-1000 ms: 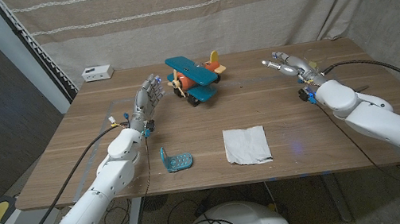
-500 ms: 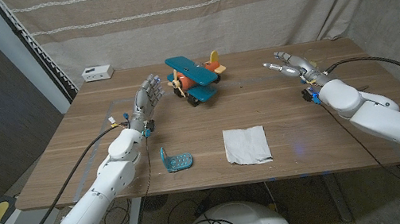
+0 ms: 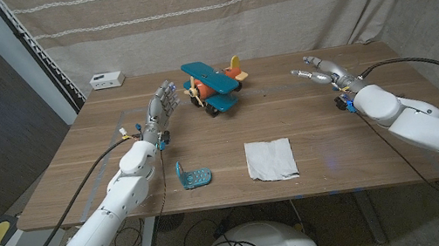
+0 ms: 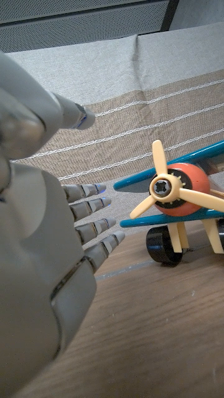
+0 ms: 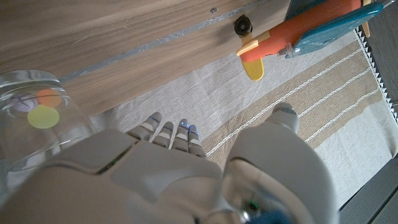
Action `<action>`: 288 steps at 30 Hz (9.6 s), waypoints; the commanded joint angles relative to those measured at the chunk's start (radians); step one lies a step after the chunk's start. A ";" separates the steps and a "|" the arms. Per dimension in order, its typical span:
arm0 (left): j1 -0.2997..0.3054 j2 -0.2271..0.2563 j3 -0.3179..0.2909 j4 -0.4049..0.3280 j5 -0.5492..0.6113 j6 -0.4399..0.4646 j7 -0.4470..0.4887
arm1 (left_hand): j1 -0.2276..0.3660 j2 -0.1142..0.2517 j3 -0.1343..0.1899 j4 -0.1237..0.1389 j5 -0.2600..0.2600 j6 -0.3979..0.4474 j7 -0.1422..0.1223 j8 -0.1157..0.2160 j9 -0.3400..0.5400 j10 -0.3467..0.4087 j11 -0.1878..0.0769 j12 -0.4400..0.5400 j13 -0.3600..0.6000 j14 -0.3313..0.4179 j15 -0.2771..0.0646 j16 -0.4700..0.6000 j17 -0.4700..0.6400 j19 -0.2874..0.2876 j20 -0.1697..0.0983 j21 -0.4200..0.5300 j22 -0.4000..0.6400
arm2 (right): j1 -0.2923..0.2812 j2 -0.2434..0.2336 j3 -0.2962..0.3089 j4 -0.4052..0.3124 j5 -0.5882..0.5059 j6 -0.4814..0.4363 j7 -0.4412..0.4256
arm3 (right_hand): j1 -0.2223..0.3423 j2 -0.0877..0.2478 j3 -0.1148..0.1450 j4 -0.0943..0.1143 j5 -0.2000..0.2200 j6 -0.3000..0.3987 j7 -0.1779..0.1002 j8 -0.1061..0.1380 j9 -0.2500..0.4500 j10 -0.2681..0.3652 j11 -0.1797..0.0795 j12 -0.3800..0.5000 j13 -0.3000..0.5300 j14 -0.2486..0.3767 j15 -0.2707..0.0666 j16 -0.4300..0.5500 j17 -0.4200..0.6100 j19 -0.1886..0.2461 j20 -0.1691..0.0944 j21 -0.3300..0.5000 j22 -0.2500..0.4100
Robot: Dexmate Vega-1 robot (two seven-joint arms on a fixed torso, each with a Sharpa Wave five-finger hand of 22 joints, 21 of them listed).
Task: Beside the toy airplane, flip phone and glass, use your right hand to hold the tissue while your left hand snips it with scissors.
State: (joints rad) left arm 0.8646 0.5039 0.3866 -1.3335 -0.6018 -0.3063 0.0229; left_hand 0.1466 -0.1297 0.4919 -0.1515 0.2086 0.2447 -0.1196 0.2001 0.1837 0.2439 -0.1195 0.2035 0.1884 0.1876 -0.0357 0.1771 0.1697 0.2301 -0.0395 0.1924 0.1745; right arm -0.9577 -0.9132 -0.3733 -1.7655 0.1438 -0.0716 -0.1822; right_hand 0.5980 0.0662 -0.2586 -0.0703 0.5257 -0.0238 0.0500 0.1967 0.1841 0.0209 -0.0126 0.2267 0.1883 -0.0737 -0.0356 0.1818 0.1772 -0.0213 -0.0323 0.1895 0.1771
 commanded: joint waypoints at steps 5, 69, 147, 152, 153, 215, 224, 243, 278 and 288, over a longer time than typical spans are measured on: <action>-0.006 0.013 -0.002 -0.011 0.008 0.017 0.009 | 0.010 -0.002 0.001 0.004 0.000 0.010 0.000 0.000 0.004 0.003 -0.002 0.001 0.004 0.000 -0.132 0.006 0.004 -0.003 -0.049 0.003 0.003 | 0.000 -0.026 -0.002 -0.028 -0.055 -0.049 -0.016 | 0.012 0.001 -0.004 -0.006 0.009 -0.001 -0.002 0.000 0.001 0.005 -0.004 -0.002 0.005 0.000 -0.024 -0.001 0.000 0.001 -0.023 0.005 -0.001; 0.008 0.018 -0.004 -0.034 0.017 0.035 0.042 | 0.017 -0.001 0.000 0.003 0.001 0.025 -0.002 0.002 0.004 0.027 -0.001 0.008 0.004 -0.006 -0.138 0.004 0.003 -0.005 -0.052 0.003 0.003 | -0.007 -0.225 0.012 -0.125 -0.151 -0.184 0.124 | 0.038 0.014 -0.011 -0.015 -0.001 0.004 -0.021 0.011 0.003 0.001 -0.014 0.000 0.004 0.010 -0.033 0.006 0.001 0.003 0.019 0.005 -0.001; 0.047 0.013 -0.005 -0.053 0.001 0.019 0.037 | 0.026 -0.004 -0.004 0.003 0.003 0.062 0.003 0.004 0.005 0.093 -0.012 0.015 0.005 0.029 -0.147 0.007 0.004 -0.001 -0.054 0.004 0.003 | -0.200 -0.419 0.142 -0.245 -0.182 -0.291 0.077 | 0.088 0.029 -0.012 -0.031 0.009 0.072 -0.048 0.026 0.007 0.083 -0.039 0.028 0.007 0.104 -0.070 0.016 0.002 0.079 0.001 0.020 0.000; 0.049 0.011 -0.006 -0.053 0.000 0.019 0.041 | 0.026 -0.004 -0.004 0.004 0.003 0.062 0.004 0.003 0.005 0.095 -0.016 0.015 0.005 0.030 -0.146 0.007 0.004 -0.001 -0.055 0.004 0.003 | -0.196 -0.431 0.136 -0.249 -0.192 -0.303 0.088 | 0.090 0.031 -0.012 -0.031 0.013 0.080 -0.048 0.028 0.008 0.088 -0.037 0.030 0.008 0.096 -0.070 0.011 0.002 0.071 -0.002 0.015 0.000; 0.050 0.012 -0.006 -0.055 0.000 0.020 0.042 | 0.026 -0.004 -0.004 0.004 0.003 0.062 0.005 0.003 0.005 0.099 -0.013 0.017 0.005 0.030 -0.148 0.007 0.004 -0.001 -0.054 0.004 0.003 | -0.196 -0.433 0.137 -0.248 -0.189 -0.303 0.092 | 0.091 0.031 -0.012 -0.031 0.013 0.082 -0.048 0.028 0.008 0.089 -0.036 0.030 0.008 0.096 -0.069 0.011 0.002 0.070 -0.002 0.014 0.000; 0.052 0.016 -0.007 -0.078 0.001 0.049 0.066 | 0.026 0.002 -0.005 0.007 0.001 0.062 0.007 -0.001 0.005 0.110 -0.005 0.012 0.005 0.031 -0.145 0.006 0.004 0.002 -0.058 0.004 0.003 | -0.153 -0.583 0.056 -0.242 -0.256 -0.385 0.193 | 0.151 0.036 -0.005 -0.054 0.026 0.065 -0.057 0.017 0.007 0.083 -0.057 0.022 0.008 0.083 -0.085 0.004 0.001 0.075 -0.013 0.009 0.000; 0.050 0.014 -0.006 -0.074 0.001 0.048 0.066 | 0.026 0.003 -0.005 0.007 0.000 0.062 0.007 -0.001 0.005 0.111 -0.012 0.012 0.005 0.031 -0.145 0.006 0.004 0.001 -0.058 0.004 0.003 | -0.142 -0.585 0.037 -0.239 -0.280 -0.398 0.204 | 0.169 0.040 -0.001 -0.059 0.028 0.071 -0.061 0.019 0.007 0.089 -0.060 0.024 0.008 0.088 -0.090 0.004 0.000 0.080 -0.016 0.009 0.000; 0.054 0.017 -0.007 -0.080 -0.001 0.052 0.066 | 0.025 0.004 -0.006 0.008 0.000 0.062 0.005 -0.002 0.005 0.109 -0.021 0.009 0.006 0.022 -0.143 0.004 0.004 0.000 -0.058 0.003 0.003 | -0.182 -0.627 0.045 -0.233 -0.220 -0.416 0.153 | 0.199 0.050 0.005 -0.062 0.030 0.082 -0.104 0.022 0.009 0.100 -0.090 0.026 0.009 0.101 -0.119 0.006 0.001 0.096 -0.028 0.012 0.000; 0.057 0.019 -0.003 -0.095 0.006 0.056 0.070 | 0.025 0.004 -0.007 0.007 0.000 0.065 0.006 -0.002 0.005 0.116 -0.008 0.010 0.006 0.023 -0.143 0.006 0.004 0.012 -0.069 0.007 0.003 | -0.179 -0.612 0.024 -0.158 -0.145 -0.398 0.127 | 0.211 0.057 -0.001 -0.048 0.012 0.109 -0.127 0.024 0.011 0.136 -0.120 0.036 0.010 0.138 -0.150 0.007 0.001 0.145 -0.061 0.016 0.001; 0.055 0.014 -0.001 -0.094 0.009 0.051 0.072 | 0.025 0.004 -0.008 0.007 0.000 0.068 0.007 -0.001 0.005 0.117 -0.007 0.010 0.006 0.025 -0.142 0.006 0.004 0.018 -0.073 0.009 0.003 | -0.165 -0.612 0.005 -0.147 -0.172 -0.398 0.143 | 0.225 0.057 0.000 -0.051 0.001 0.112 -0.141 0.024 0.011 0.135 -0.132 0.033 0.010 0.144 -0.163 0.006 0.001 0.170 -0.101 0.019 0.000</action>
State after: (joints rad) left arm 0.9211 0.5207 0.3840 -1.4272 -0.5960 -0.2520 0.0910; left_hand 0.1677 -0.1323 0.4878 -0.1474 0.2086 0.3054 -0.1162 0.2000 0.1836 0.3491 -0.1284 0.2149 0.1936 0.2111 -0.0410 0.1810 0.1696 0.2393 -0.0376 0.1963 0.1745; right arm -1.1394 -1.5281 -0.3477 -1.9265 -0.0097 -0.4675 -0.0540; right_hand 0.8059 0.1234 -0.2550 -0.1239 0.5311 0.0876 -0.0789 0.2153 0.1933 0.1537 -0.1342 0.2593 0.1927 0.0628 -0.0358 0.1856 0.1773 0.1359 -0.0366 0.2003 0.1744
